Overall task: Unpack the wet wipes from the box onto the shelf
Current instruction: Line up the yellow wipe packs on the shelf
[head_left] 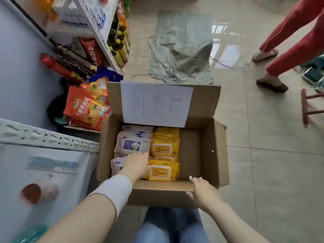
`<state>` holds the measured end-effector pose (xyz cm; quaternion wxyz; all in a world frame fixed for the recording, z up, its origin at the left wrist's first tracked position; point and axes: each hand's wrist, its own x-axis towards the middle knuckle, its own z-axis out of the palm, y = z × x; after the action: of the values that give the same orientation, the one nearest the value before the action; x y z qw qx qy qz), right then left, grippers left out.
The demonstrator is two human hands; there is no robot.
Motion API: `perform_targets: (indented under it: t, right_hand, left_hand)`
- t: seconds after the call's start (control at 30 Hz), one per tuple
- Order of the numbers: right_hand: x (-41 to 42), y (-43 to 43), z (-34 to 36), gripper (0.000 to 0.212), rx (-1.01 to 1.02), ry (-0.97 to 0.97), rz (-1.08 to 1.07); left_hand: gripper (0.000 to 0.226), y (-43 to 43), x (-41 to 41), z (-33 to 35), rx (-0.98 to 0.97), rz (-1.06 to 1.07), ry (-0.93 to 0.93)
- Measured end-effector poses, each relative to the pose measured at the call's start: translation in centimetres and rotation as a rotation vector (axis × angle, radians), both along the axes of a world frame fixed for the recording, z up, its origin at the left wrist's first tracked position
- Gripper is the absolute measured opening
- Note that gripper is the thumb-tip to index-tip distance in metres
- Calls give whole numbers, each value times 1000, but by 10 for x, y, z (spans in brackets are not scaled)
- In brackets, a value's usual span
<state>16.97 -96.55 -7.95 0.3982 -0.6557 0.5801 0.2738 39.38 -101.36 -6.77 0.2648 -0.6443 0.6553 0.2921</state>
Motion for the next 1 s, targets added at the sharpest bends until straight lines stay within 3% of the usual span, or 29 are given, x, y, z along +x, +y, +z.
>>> perform_targets:
  t: [0.17, 0.37, 0.47, 0.57, 0.67, 0.83, 1.0]
  right_hand:
    - [22, -22, -106, 70, 97, -62, -186]
    - [46, -39, -190, 75, 87, -153, -260]
    - [45, -42, -198, 73, 21, -136, -252]
    - [43, -44, -199, 72, -50, -177, -200]
    - [43, -45, -199, 62, 26, -247, -267]
    - [31, -46, -200, 54, 158, -377, -589]
    - [5, -42, -173, 31, 251, -524, -912]
  left_hand:
    - [54, -37, -7, -112, -92, -50, 50]
    - [59, -70, 0, -207, -148, -298, -106]
    - [58, -83, 2, -215, -238, -332, -115]
    - [60, -90, 2, -215, -144, -285, -94]
    - [70, -96, 2, -214, -74, -279, -41]
    - [72, -110, -4, -201, 102, -94, 144]
    - [70, -113, -17, -165, 45, 189, 407]
